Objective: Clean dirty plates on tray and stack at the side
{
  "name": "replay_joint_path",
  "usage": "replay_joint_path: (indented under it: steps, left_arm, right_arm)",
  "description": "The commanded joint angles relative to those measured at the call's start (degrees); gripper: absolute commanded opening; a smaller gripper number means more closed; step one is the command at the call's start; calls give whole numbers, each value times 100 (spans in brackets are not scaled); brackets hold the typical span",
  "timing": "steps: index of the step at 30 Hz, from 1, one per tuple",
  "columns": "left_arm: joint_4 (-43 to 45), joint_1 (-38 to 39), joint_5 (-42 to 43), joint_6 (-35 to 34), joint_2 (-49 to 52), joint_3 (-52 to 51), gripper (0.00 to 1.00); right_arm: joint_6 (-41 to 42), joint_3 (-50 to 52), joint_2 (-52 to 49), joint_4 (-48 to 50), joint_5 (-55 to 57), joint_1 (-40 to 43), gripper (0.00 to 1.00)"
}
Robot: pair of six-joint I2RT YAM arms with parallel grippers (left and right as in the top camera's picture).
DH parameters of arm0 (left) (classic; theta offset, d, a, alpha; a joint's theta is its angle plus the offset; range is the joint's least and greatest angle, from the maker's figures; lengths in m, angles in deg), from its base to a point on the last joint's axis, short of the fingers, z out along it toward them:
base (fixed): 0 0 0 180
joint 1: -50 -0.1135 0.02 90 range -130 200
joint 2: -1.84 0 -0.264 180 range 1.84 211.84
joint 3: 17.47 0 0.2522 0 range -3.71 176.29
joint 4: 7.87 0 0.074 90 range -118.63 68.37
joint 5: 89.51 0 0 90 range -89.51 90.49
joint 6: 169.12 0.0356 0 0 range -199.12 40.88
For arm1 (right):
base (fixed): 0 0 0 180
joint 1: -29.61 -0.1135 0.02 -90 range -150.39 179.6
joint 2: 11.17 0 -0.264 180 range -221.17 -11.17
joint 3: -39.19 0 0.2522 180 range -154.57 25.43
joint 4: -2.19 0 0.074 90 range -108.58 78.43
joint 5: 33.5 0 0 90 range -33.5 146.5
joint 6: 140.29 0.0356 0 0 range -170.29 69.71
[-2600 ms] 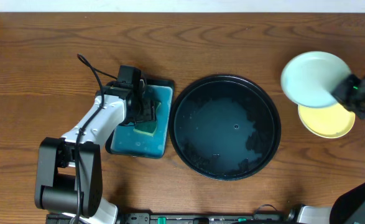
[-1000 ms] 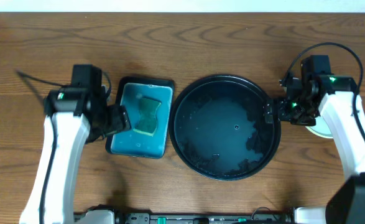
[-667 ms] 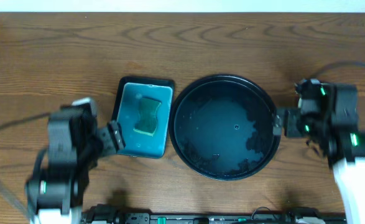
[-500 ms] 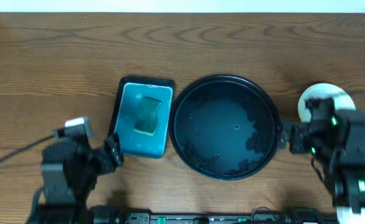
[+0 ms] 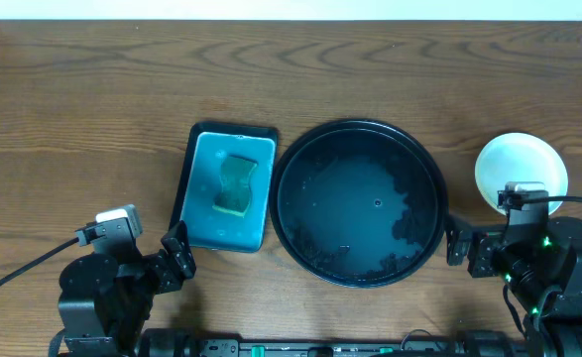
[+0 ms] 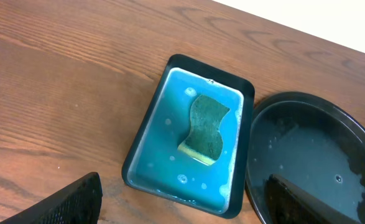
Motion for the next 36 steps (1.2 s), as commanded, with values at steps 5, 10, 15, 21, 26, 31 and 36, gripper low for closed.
replay_joint_path:
  steps: [5, 10, 15, 21, 26, 31, 36]
  left_arm:
    - [4, -15, -50, -70, -11, -42, 84]
    - [4, -15, -50, -70, -11, -42, 84]
    - [4, -15, -50, -70, -11, -42, 84]
    - [4, -13, -50, -70, -11, -42, 84]
    - [4, -15, -50, -70, -11, -42, 84]
    - [4, -15, -50, -70, -11, -42, 84]
    - [4, -13, -50, -70, -11, -42, 84]
  right_arm:
    - [33, 57, 0, -466, 66, -39, 99]
    - [20, 57, 0, -723, 90, -39, 99]
    - [11, 57, 2, -745, 129, -39, 99]
    - [-247, 160, 166, -2, 195, -39, 99]
    - [-173, 850, 820, 1311, 188, -39, 99]
    - [-87, 1950, 1722, 2743, 177, -87, 99]
    - [-70, 3029, 2457, 4354, 175, -240, 99]
